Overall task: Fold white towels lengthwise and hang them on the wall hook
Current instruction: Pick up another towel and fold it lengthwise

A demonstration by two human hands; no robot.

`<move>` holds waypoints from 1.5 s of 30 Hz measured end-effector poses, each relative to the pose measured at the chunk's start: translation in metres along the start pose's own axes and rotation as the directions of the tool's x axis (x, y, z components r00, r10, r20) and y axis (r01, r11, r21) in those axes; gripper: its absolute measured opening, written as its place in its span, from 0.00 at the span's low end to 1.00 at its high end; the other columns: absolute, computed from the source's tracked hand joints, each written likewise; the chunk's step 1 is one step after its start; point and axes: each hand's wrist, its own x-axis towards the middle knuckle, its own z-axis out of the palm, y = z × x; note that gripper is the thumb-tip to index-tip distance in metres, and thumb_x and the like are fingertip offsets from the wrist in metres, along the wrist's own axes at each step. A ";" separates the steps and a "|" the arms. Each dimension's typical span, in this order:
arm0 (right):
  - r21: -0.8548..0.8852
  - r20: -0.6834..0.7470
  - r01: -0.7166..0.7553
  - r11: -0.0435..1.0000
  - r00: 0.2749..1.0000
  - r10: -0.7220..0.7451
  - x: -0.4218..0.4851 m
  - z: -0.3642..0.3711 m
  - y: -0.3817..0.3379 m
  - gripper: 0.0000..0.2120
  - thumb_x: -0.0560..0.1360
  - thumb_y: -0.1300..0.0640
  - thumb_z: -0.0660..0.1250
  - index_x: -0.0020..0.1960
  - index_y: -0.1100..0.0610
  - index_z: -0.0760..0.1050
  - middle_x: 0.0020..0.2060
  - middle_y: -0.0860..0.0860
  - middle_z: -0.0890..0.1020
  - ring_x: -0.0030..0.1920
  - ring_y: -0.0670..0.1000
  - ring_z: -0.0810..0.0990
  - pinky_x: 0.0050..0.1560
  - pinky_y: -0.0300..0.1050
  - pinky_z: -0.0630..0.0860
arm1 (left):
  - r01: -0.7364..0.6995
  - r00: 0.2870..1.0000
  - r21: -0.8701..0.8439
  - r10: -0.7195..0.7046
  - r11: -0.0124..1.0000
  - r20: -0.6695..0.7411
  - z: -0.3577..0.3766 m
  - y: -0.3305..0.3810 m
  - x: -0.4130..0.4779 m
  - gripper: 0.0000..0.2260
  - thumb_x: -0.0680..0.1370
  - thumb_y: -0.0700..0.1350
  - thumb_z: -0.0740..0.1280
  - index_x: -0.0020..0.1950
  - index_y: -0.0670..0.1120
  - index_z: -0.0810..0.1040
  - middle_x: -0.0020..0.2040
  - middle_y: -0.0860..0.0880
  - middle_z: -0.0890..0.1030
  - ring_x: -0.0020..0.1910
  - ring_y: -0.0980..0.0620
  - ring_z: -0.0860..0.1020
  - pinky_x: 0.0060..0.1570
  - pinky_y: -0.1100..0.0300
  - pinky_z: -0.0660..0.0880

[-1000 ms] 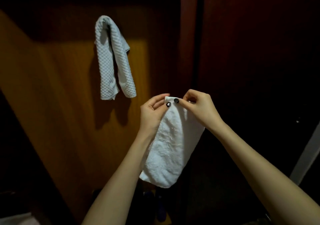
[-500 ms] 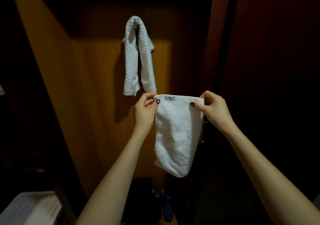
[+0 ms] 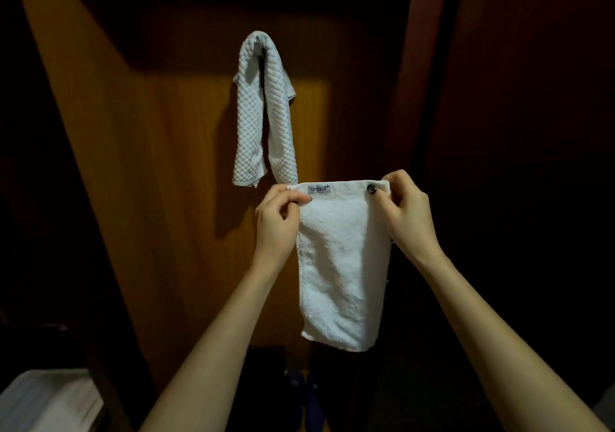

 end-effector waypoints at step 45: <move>0.002 0.213 0.162 0.987 0.964 -0.159 -0.022 0.064 0.031 0.23 0.75 0.72 0.63 0.68 0.59 0.73 0.60 0.47 0.74 0.55 0.36 0.74 0.55 0.32 0.73 | 0.397 0.898 -0.222 -0.326 0.891 0.296 0.033 -0.032 -0.004 0.16 0.83 0.43 0.56 0.71 0.48 0.68 0.62 0.40 0.77 0.60 0.44 0.76 0.61 0.48 0.73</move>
